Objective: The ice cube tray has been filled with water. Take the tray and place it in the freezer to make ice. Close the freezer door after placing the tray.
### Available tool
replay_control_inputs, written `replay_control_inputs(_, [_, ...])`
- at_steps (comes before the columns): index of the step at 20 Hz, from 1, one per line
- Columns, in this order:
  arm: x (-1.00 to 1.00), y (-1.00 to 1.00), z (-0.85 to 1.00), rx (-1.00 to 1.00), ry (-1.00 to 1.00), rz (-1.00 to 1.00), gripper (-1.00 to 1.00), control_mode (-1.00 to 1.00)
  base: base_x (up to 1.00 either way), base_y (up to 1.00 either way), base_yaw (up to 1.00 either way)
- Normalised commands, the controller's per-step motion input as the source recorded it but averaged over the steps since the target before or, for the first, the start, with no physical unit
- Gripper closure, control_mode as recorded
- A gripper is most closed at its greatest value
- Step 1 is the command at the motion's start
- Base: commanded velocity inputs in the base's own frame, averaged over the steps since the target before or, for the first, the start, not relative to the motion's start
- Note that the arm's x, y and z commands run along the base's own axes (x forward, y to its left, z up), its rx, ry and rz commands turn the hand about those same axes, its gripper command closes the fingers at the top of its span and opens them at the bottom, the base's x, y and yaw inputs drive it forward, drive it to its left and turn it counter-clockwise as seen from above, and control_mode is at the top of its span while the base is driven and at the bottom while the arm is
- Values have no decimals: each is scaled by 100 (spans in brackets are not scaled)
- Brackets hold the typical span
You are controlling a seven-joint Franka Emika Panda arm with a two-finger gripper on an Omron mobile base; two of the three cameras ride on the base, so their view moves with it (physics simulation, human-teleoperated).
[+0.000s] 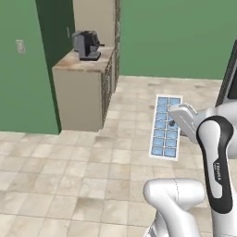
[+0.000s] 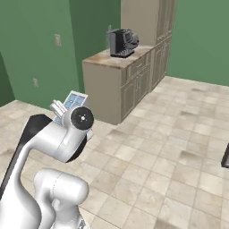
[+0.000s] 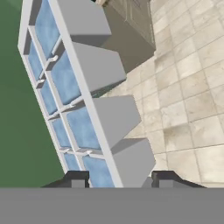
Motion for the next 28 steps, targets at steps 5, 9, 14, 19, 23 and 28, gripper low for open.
replay_control_inputs(5, [0,0,0,0,0,0,100,100,0,-9,-39])
replay_control_inputs(9, [0,0,0,0,0,0,100,100,0,-6,-39])
replay_control_inputs(14, [0,0,0,0,0,0,100,100,0,-2,-39])
replay_control_inputs(19, [0,0,0,0,0,0,100,100,6,0,-37])
replay_control_inputs(23, [0,0,0,0,0,0,100,100,11,0,-36])
replay_control_inputs(28, [0,0,0,0,0,0,100,100,7,0,-34])
